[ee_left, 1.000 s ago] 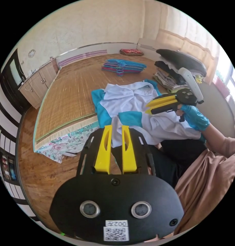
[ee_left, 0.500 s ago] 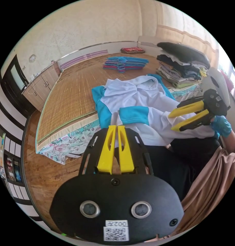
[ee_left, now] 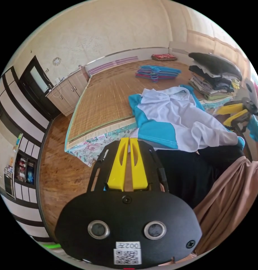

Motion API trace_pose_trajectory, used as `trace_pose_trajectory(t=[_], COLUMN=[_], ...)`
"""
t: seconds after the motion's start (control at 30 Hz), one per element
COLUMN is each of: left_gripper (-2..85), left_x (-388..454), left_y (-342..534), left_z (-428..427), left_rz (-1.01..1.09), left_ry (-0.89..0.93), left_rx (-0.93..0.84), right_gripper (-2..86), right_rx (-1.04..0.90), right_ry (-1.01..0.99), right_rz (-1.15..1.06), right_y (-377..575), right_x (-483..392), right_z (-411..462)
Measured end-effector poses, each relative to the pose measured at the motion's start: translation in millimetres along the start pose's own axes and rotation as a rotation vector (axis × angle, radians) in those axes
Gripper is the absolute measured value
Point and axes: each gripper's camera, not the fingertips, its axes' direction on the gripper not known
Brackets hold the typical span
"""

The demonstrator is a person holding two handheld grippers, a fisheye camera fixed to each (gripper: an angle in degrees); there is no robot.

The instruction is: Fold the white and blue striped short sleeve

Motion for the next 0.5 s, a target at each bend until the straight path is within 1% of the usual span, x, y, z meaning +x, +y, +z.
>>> trace_pose_trajectory(t=[0.13,0.27,0.3,0.33,0.37,0.4,0.47,0.5], left_gripper=[-1.0,-1.0,-1.0,-1.0,-1.0,-1.0,-0.9,-0.9], left_x=[-0.9,2.9,4.8,6.3,6.8,7.8,7.7,7.3], left_y=[8.8,8.6,7.2,5.3,4.1,1.5,-3.5,-7.9], left_z=[6.3,7.9,8.8,10.0,10.5,11.3,12.5,12.2], left_rz=[-0.048,-0.072,-0.076,-0.082,-0.085,-0.087,-0.105,-0.116], left_ry=[0.020,0.031,0.036,0.045,0.052,0.071,0.103,0.125], left_rx=[-0.030,-0.028,-0.026,-0.022,-0.017,-0.001,0.018,0.035], right_gripper=[17.8,20.9,21.1,20.6,19.4,16.5,12.0,9.2], right_rx=[-0.063,-0.109,-0.102,-0.093,-0.067,-0.031,0.038,0.087], right_ry=[0.040,0.033,0.001,-0.032,-0.125,-0.223,-0.305,-0.308], right_rz=[0.091,0.324,0.397,0.437,0.517,0.583,0.634,0.638], right_y=[46.9,104.1,118.4,124.9,136.2,144.7,150.9,150.2], right_x=[13.4,36.2,43.4,47.6,57.7,68.2,79.9,84.7], right_z=[-25.2,-35.7,-35.2,-34.6,-32.4,-29.9,-29.4,-32.3])
